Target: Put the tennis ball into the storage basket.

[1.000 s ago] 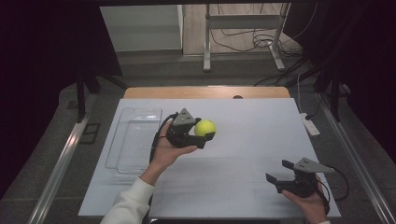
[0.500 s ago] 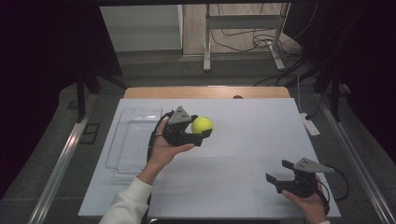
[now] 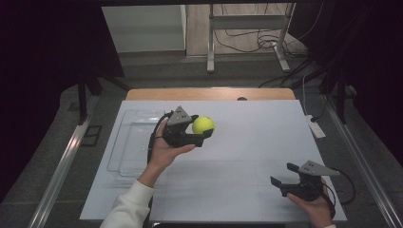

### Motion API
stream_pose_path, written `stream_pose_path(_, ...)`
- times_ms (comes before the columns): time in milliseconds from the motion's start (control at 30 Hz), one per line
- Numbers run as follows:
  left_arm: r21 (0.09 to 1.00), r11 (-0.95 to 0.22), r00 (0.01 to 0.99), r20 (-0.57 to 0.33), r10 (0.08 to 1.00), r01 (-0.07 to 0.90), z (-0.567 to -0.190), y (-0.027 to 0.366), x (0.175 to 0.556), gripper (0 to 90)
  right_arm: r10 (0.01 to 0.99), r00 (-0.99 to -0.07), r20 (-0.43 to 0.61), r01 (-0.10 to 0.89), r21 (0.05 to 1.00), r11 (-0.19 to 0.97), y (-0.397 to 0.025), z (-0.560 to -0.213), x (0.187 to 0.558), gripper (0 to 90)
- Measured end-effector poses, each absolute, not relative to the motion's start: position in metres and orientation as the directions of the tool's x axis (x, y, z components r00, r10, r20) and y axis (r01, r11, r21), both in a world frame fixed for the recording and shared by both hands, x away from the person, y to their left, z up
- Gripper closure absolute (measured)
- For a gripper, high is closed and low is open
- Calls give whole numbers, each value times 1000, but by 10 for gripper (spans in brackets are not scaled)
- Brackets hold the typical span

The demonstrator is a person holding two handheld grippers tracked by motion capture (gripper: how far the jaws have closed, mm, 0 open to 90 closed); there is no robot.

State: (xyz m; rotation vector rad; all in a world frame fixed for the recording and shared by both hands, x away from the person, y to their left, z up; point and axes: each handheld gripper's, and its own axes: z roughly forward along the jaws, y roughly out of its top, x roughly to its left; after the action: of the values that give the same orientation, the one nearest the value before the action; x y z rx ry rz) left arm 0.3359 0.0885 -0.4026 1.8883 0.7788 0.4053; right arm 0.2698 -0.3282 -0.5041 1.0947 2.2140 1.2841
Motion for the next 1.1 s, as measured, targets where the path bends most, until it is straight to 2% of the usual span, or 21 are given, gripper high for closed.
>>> stream_pose_path(1100, 916, -237, 695, -61, 716, 325, -393, 112, 337, 266, 770, -634, 76, 445, 850, 283, -328, -504, 270, 116)
